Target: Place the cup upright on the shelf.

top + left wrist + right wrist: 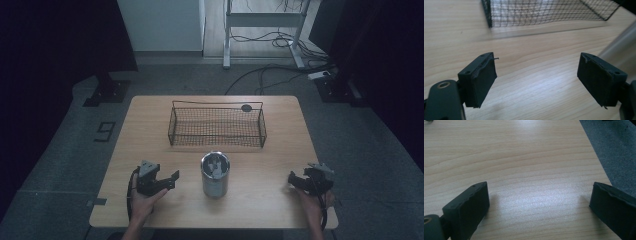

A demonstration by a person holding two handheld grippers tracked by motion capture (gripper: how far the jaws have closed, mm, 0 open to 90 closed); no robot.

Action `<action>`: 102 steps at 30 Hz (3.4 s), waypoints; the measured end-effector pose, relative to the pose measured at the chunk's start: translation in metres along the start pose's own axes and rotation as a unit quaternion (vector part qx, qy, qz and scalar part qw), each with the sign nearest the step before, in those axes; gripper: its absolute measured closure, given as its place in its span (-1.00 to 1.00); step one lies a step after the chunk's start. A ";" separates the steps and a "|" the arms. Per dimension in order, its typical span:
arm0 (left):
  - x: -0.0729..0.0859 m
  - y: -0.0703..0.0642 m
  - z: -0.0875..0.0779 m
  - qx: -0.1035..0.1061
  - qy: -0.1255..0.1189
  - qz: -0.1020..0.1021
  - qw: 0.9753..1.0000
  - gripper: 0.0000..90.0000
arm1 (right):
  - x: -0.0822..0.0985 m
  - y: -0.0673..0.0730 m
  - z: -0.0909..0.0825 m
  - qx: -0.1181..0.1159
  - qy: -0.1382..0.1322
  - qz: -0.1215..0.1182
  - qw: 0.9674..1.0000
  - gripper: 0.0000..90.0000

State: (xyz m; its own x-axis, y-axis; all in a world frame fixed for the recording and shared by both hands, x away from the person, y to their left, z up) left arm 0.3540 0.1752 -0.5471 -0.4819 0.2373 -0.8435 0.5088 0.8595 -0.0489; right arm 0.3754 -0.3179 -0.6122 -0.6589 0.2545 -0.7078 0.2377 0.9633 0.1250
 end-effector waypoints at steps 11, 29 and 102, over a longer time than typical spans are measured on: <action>-0.022 -0.032 -0.016 0.050 -0.042 0.033 0.997 -0.70 | 0.000 -0.001 0.000 0.002 0.000 0.002 1.000 -0.96; -0.022 -0.074 -0.013 0.119 -0.026 0.084 0.989 -0.94 | 0.000 -0.001 0.001 0.001 0.001 0.002 1.000 -0.97; -0.052 -0.135 0.048 0.145 0.013 0.150 0.978 -0.95 | 0.000 -0.002 0.000 0.006 0.001 0.006 1.000 -0.98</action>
State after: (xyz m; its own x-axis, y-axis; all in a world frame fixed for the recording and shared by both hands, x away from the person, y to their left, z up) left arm 0.3446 0.0252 -0.5222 -0.2958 0.4747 -0.8290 0.8090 0.5860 0.0468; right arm 0.3753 -0.3196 -0.6126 -0.6575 0.2663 -0.7049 0.2544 0.9590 0.1250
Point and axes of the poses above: each handheld gripper's, and its own axes: z roughly forward along the jaws, x roughly out of its underside, y roughly to its left, the point moved 8 cm from there along z, roughly forward along the jaws, and after that the axes turned 9 degrees about z, right-handed, at the moved point
